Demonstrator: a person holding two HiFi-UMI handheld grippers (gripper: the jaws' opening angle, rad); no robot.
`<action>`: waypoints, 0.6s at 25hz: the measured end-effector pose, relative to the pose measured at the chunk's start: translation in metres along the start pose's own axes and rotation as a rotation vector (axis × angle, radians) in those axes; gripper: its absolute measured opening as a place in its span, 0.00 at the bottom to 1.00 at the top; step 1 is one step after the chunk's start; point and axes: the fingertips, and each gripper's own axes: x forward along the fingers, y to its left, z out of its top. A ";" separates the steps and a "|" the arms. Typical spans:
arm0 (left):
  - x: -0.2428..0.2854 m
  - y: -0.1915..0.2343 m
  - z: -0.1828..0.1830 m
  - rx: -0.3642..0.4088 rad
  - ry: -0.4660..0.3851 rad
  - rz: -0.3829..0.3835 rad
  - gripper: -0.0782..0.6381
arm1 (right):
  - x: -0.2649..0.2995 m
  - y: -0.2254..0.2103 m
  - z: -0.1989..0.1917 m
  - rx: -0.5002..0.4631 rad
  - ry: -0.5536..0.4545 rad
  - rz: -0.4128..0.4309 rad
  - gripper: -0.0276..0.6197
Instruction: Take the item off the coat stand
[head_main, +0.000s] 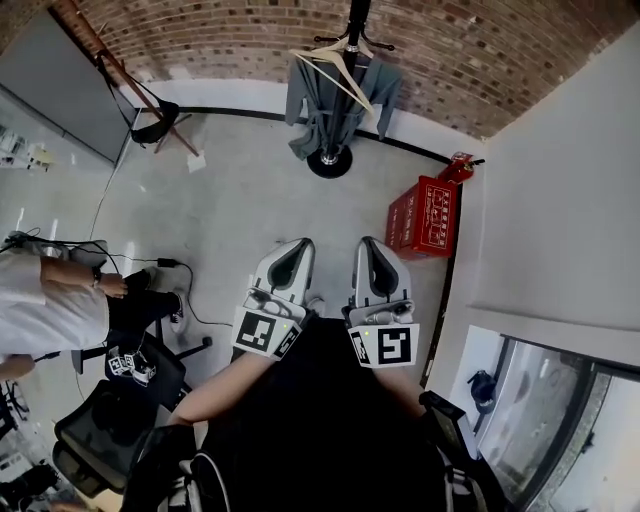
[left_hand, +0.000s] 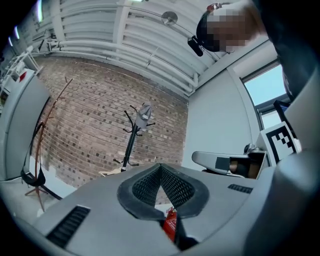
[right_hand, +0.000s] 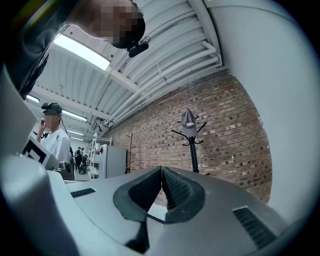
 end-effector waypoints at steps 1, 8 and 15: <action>0.002 0.003 0.000 0.003 0.006 0.007 0.13 | 0.003 -0.003 -0.001 0.008 0.001 -0.001 0.07; 0.030 0.022 -0.009 -0.032 0.031 0.022 0.13 | 0.027 -0.027 -0.009 0.031 0.032 -0.035 0.07; 0.089 0.054 -0.007 -0.095 0.034 -0.019 0.13 | 0.080 -0.056 -0.020 0.037 0.053 -0.065 0.07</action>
